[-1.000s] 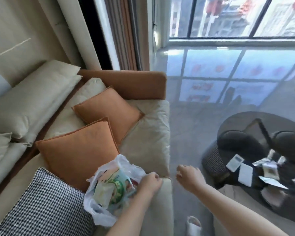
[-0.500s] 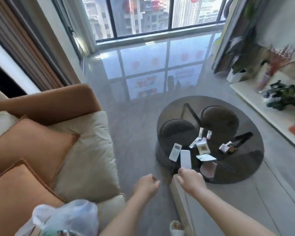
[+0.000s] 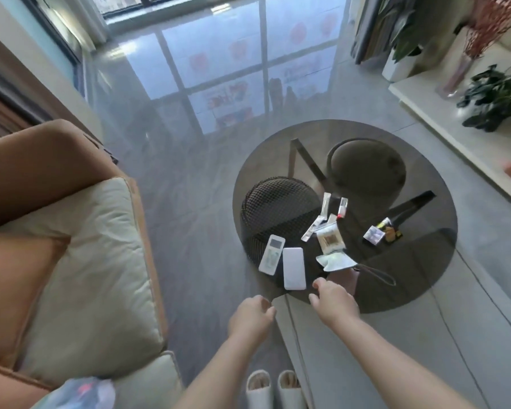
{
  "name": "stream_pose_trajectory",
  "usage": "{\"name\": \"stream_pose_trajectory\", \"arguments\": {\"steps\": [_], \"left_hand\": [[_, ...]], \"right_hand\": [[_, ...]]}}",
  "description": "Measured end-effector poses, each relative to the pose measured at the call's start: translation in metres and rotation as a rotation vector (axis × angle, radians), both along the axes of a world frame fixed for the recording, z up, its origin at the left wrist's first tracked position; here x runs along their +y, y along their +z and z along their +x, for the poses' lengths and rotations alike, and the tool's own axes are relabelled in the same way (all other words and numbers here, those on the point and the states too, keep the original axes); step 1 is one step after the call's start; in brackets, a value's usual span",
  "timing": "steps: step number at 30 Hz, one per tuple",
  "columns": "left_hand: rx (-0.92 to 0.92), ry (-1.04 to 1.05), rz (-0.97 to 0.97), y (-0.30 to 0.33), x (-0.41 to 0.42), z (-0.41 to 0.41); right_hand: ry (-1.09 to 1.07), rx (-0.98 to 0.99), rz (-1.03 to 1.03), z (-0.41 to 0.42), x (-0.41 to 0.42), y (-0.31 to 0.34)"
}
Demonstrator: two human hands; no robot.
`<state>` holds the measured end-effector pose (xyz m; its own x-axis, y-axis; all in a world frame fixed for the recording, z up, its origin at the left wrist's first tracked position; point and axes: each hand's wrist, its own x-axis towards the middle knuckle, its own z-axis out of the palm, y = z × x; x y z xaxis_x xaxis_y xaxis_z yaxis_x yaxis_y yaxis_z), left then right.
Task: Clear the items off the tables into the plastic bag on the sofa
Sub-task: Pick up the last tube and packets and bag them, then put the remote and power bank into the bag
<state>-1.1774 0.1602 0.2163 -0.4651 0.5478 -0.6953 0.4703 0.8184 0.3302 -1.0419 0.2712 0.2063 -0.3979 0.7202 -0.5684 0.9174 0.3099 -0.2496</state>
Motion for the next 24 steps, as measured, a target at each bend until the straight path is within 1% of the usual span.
{"name": "stream_pose_trajectory", "arguments": {"steps": [4,7,13,17,21,24], "left_hand": [[-0.008,0.074,0.004,-0.051,0.024,-0.012],[0.022,0.107,0.026,-0.097,0.048,-0.025],[0.12,0.09,0.095,-0.167,0.098,-0.045],[0.148,0.088,0.091,-0.203,0.106,-0.042],[0.176,0.091,0.074,-0.225,0.105,-0.038],[0.22,0.053,0.049,-0.234,0.108,-0.039]], "right_hand": [[-0.019,-0.02,-0.051,-0.017,0.012,-0.051],[-0.033,-0.036,-0.063,-0.031,0.023,-0.097],[-0.105,-0.088,0.025,-0.059,0.04,-0.166],[-0.181,-0.095,0.067,-0.07,0.038,-0.196],[-0.261,-0.121,0.033,-0.073,0.032,-0.212],[-0.33,-0.122,0.003,-0.072,0.032,-0.217]]}}
